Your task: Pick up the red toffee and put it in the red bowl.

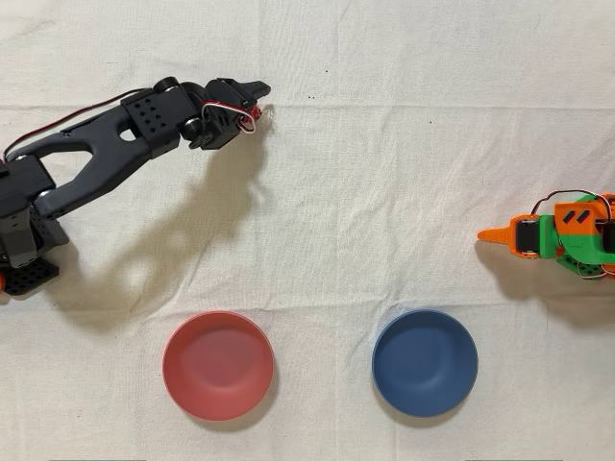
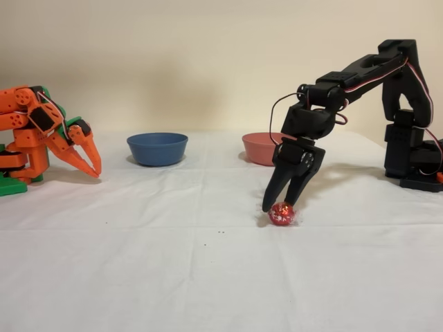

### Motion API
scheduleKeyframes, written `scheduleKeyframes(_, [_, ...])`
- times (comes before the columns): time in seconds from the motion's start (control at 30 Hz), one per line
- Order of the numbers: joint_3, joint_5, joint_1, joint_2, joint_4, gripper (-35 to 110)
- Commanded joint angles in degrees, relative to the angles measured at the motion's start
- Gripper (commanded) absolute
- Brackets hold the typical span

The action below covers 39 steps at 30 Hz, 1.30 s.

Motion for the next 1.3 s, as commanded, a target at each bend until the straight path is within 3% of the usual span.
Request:
scheduleKeyframes(0.0, [-3.9, -0.1, -1.3, 1.4, 0.8, 31])
scheduleKeyframes(0.7, [-2.8, 0.4, -1.9, 1.7, 0.7, 9])
scheduleKeyframes(1.27, [1.4, -0.4, -1.6, 12.7, 4.8, 9])
